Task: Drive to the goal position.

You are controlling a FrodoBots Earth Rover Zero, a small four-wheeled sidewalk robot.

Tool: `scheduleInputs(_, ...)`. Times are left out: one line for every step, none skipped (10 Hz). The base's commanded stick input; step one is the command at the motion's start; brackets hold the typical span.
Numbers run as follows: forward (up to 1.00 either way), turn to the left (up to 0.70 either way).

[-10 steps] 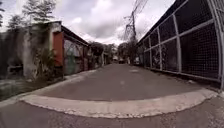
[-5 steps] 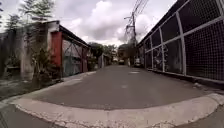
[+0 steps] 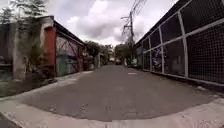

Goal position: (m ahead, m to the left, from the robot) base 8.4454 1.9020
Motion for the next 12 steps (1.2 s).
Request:
scheduleInputs(0.50,0.00)
scheduleInputs(0.50,0.00)
scheduleInputs(0.50,0.00)
scheduleInputs(0.50,0.00)
scheduleInputs(0.50,0.00)
scheduleInputs(0.50,0.00)
scheduleInputs(0.50,0.00)
scheduleInputs(0.50,0.00)
scheduleInputs(0.50,0.00)
scheduleInputs(0.50,0.00)
scheduleInputs(0.50,0.00)
scheduleInputs(0.50,0.00)
